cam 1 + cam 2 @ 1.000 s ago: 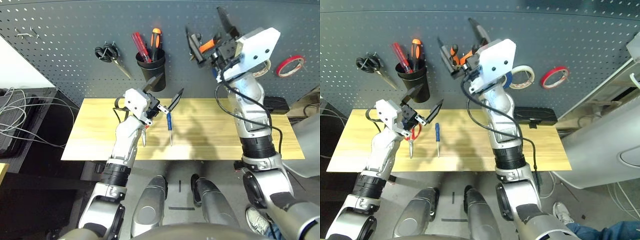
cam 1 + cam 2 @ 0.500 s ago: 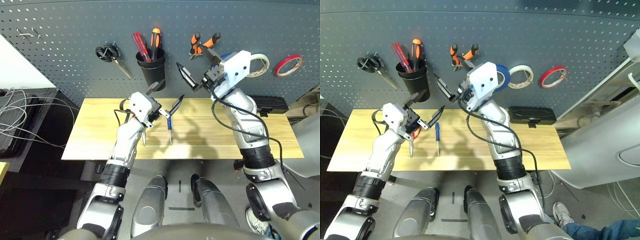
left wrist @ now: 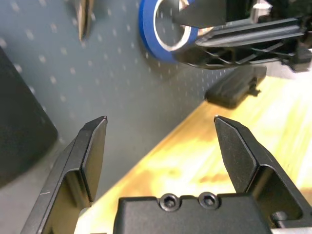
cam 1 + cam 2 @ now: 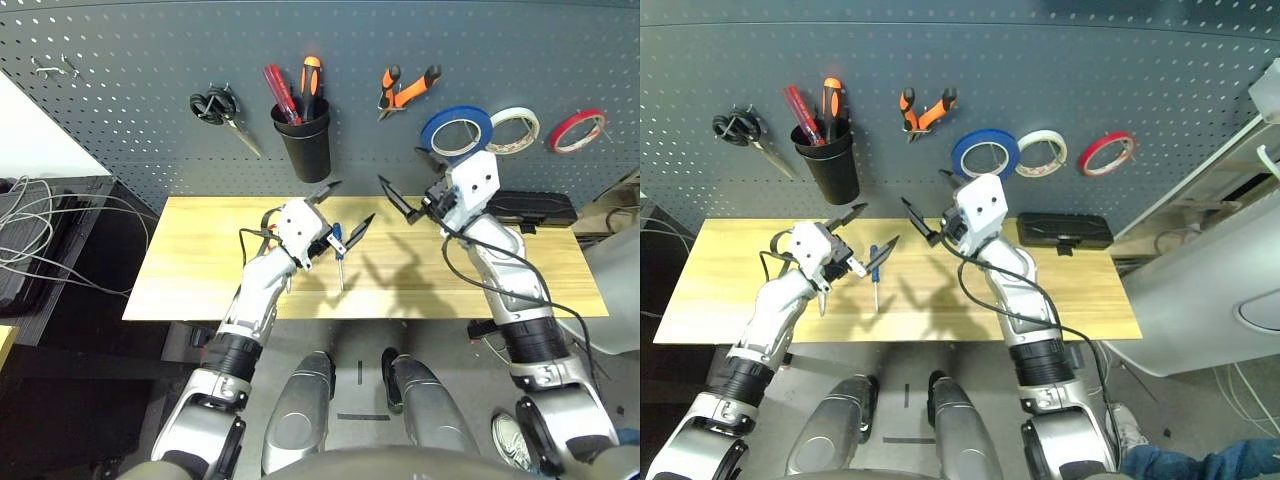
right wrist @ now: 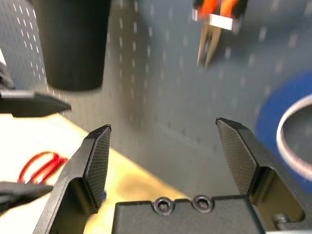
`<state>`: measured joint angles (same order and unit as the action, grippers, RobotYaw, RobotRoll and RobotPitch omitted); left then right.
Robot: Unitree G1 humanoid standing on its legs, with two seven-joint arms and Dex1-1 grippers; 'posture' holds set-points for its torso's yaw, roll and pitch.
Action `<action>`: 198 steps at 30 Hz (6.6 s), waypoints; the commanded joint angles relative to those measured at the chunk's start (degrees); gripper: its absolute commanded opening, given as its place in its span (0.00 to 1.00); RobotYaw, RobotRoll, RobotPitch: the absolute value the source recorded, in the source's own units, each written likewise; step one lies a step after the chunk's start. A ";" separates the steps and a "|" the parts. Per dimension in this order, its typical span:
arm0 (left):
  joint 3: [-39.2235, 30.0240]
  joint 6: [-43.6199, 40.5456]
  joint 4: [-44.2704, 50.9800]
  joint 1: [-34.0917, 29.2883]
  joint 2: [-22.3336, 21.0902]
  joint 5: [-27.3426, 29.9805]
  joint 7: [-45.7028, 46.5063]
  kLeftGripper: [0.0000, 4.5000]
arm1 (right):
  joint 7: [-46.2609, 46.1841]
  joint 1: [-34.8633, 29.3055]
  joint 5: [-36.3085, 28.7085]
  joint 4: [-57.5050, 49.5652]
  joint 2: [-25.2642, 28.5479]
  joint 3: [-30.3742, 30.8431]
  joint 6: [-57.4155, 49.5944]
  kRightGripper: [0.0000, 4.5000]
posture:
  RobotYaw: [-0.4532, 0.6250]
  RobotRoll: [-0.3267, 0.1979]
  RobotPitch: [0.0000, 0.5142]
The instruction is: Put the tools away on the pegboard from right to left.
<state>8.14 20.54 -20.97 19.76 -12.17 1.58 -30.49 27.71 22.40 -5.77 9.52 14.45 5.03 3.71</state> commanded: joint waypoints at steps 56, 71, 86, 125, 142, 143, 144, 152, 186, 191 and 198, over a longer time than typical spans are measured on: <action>-4.67 -25.15 -52.28 24.15 8.94 -7.70 18.37 1.00 | 0.90 -9.96 2.57 -3.66 3.31 0.47 -12.08 0.99 | 0.41 0.62 0.53; -9.09 -28.59 -52.89 24.65 10.06 -5.46 21.81 0.18 | 0.90 -9.67 2.65 -4.15 3.25 0.63 -12.45 1.00 | 0.40 0.62 0.53; -9.85 -14.37 -44.47 19.34 9.99 -3.54 16.28 0.11 | 2.66 -4.10 0.25 -1.95 3.01 -0.60 -11.33 1.00 | 0.46 0.62 0.47; -2.46 -17.21 20.73 -1.20 0.22 11.15 -5.24 0.11 | 10.66 4.46 -7.72 -8.21 1.09 -0.96 -14.28 1.00 | 0.49 0.62 0.44; -9.64 -21.29 26.45 8.67 -2.56 17.86 -3.73 0.11 | 11.53 6.66 -9.04 -10.09 -0.88 -0.52 -14.37 1.00 | 0.50 0.62 0.43; -10.00 -21.38 26.46 9.30 -2.54 18.11 -3.50 0.11 | 11.51 6.94 -9.11 -9.99 -1.03 -0.53 -14.39 1.00 | 0.50 0.62 0.43; -10.55 -21.50 26.46 10.01 -2.37 18.56 -3.02 0.11 | 11.44 7.25 -9.16 -9.90 -1.22 -0.52 -14.42 1.00 | 0.50 0.62 0.43; -12.87 -22.08 26.10 14.90 -1.12 20.91 0.18 0.11 | 11.25 9.10 -9.36 -8.52 -2.65 -0.36 -14.15 1.00 | 0.51 0.62 0.44; -17.13 2.56 -10.23 27.04 -0.05 12.02 6.04 0.11 | 8.18 11.11 -8.15 -5.97 -5.26 0.13 -12.57 1.00 | 0.49 0.62 0.45; -17.00 -0.59 -5.91 25.38 -0.57 13.25 5.79 0.49 | 8.12 10.68 -8.22 -6.45 -4.98 0.17 -12.95 1.00 | 0.49 0.62 0.45; -17.42 -13.59 9.74 22.79 -2.74 21.86 2.04 0.99 | 8.11 10.00 -8.36 -6.74 -4.44 0.18 -13.32 1.00 | 0.49 0.62 0.46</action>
<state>-8.97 10.04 -14.19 43.57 -14.71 21.47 -27.69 35.71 33.30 -14.01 3.41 9.85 4.89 -9.00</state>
